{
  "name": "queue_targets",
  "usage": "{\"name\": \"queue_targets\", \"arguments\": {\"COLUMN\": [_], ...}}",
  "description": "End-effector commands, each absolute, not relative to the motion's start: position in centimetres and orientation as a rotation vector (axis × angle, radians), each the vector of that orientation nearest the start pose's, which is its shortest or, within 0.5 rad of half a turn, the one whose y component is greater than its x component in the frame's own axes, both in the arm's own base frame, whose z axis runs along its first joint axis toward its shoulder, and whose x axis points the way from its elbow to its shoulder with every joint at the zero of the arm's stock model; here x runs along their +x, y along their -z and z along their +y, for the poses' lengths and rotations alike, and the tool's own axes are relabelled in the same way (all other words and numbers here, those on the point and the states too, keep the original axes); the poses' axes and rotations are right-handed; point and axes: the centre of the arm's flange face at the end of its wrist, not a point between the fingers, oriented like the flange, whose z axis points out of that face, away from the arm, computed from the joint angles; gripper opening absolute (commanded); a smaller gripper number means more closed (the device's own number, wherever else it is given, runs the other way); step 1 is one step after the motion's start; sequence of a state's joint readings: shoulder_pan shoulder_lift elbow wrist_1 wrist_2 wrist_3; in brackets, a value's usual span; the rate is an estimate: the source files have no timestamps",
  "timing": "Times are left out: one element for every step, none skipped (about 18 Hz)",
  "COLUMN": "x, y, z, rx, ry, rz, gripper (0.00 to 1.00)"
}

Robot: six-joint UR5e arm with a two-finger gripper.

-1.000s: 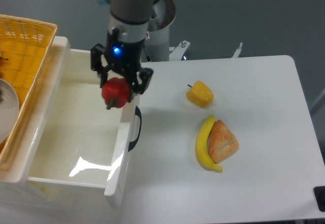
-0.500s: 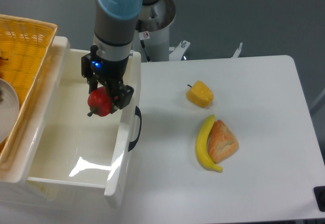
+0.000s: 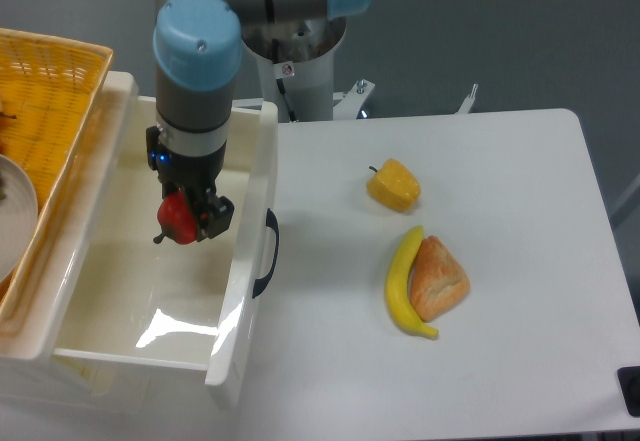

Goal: Place the red pepper in the upper white drawer
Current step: 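Lower the red pepper down into the white drawer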

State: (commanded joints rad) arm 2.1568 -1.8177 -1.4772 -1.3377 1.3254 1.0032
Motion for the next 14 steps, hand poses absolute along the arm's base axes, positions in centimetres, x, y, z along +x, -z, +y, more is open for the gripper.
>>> {"name": "queue_targets", "arguments": {"x": [-20.1,-20.1,-20.2,-20.3,-20.4,-20.4,-20.3,-20.3,-20.4,-20.2,-19.7,-19.6,-19.5,-19.3], "y": [-42.3,-41.9,-41.7,-41.2,-41.1,-40.7,-40.5,-40.3,-40.2,-40.2,-40.2,-40.0,-39.7,-39.6], "z": [58.7,58.9,59.0,59.3,59.3,59.3,59.4,59.4,59.5,59.5,59.6,59.7,59.9,60.0], "rx": [-2.844,-2.849,-2.849,-2.851,-2.851,-2.853,-2.853,-2.856,-2.858,-2.858,-2.863,-2.873,-2.880,-2.880], "ry": [0.175,0.179,0.180,0.182,0.182,0.186,0.187,0.192,0.194,0.193,0.186,0.174,0.167,0.163], "rz": [0.616,0.616,0.618,0.616,0.616,0.615,0.618,0.617,0.615,0.620,0.634,0.640,0.648,0.648], "gripper": [0.19,0.20,0.20,0.20,0.20,0.21,0.21,0.21,0.21,0.21,0.22,0.23,0.23,0.23]}}
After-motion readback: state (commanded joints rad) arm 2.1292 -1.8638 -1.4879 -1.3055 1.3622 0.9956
